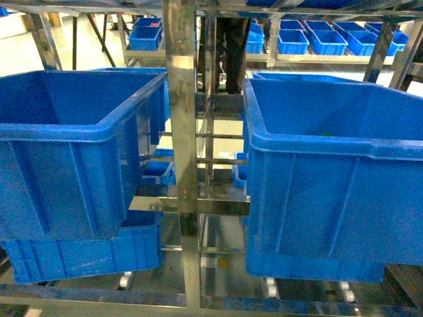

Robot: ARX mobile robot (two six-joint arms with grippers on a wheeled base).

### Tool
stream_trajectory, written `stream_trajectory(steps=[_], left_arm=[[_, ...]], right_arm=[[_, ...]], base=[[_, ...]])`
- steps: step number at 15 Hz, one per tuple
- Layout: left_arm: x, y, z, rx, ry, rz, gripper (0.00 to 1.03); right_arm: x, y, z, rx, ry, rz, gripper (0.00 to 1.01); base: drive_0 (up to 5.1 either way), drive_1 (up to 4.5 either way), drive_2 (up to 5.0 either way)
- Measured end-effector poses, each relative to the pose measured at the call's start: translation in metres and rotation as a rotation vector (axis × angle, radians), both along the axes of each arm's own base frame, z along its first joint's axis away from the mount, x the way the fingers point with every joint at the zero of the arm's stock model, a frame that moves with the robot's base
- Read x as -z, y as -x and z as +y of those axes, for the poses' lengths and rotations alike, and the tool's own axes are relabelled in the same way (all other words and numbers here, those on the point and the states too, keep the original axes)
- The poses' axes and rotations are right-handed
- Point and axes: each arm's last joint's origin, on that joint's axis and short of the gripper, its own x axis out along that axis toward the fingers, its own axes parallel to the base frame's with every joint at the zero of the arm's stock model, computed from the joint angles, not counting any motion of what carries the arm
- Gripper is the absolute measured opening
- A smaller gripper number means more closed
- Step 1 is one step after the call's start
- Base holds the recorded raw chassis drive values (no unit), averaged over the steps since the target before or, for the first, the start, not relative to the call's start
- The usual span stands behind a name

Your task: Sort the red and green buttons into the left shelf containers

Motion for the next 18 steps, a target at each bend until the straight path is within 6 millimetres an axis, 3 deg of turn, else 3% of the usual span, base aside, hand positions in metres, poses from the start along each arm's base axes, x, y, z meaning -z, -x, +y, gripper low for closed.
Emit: stream_trajectory(steps=[4, 8, 11, 18], left_arm=[[0.043, 0.031, -0.014, -0.026, 0.001, -0.001, 0.46], [0.083, 0.056, -0.024, -0.028, 0.003, 0.019, 0.03], [0.104, 0.073, -0.039, -0.01, 0.002, 0.023, 0.02], [0.129, 0.099, -0.038, -0.029, -0.001, 0.024, 0.02]], right_arm=[[0.024, 0.029, 0.0, -0.011, -0.033, 0.015, 0.42], [0.041, 0.053, 0.0, -0.011, -0.037, 0.017, 0.02], [0.051, 0.07, 0.0, -0.011, -0.037, 0.022, 0.02], [0.068, 0.095, 0.0, -0.011, -0.037, 0.008, 0.02]], base=[[0.0, 0.0, 0.0], [0.0, 0.0, 0.0], [0.0, 0.0, 0.0], [0.0, 0.0, 0.0]])
